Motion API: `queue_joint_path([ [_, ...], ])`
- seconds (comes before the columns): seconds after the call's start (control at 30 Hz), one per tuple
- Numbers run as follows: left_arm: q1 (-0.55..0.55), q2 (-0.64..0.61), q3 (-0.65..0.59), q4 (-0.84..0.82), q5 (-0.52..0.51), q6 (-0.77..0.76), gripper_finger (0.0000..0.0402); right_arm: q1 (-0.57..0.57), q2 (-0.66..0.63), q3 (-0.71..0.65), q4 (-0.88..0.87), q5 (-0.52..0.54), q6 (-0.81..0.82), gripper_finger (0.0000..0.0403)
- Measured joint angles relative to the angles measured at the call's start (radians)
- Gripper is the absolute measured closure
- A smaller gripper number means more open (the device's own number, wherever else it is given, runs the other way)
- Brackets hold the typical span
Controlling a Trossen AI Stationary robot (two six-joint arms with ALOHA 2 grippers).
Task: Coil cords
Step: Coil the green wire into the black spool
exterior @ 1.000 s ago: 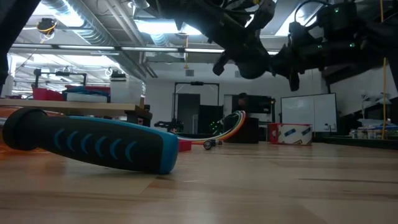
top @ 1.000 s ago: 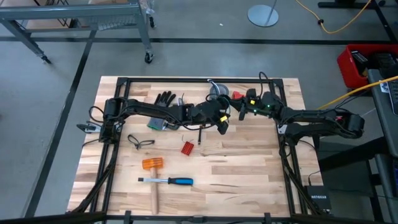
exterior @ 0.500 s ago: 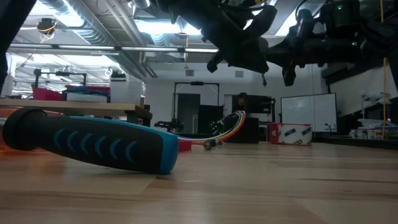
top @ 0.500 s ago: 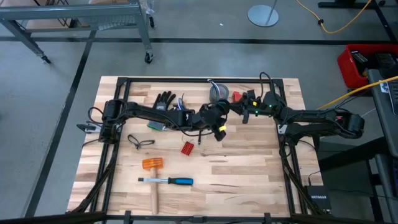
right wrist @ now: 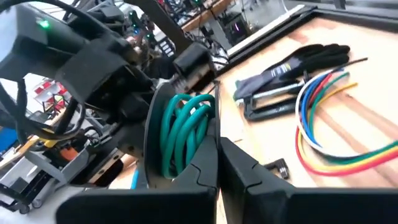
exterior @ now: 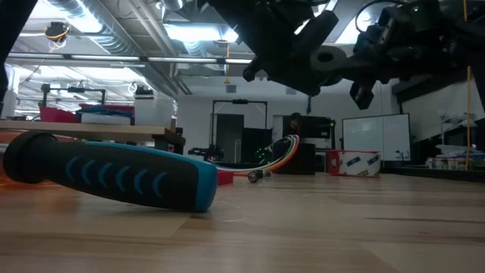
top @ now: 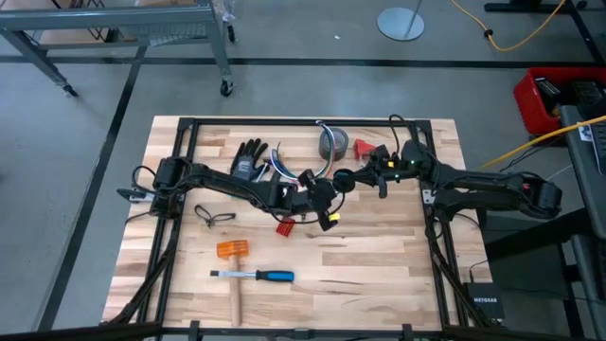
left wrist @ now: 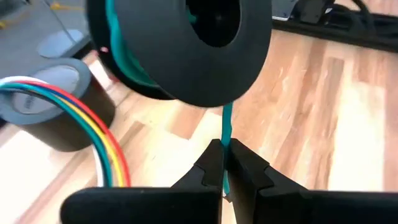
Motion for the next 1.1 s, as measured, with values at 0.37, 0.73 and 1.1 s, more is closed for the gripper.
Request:
queue_joint_path([
  [0.37, -0.051, 0.0, 0.0, 0.037, -0.126, 0.091, 0.0401, 0.0, -0.035, 0.001, -0.092, -0.193, 0.003, 0.04],
  [0.73, -0.108, 0.0, -0.001, 0.177, -0.22, 0.49, 0.0401, -0.001, -0.035, 0.002, -0.094, -0.425, 0.133, 0.04],
  [1.1, -0.15, 0.0, -0.002, 0.32, -0.242, 0.876, 0.0398, 0.0, -0.035, 0.002, -0.099, -0.585, 0.28, 0.04],
])
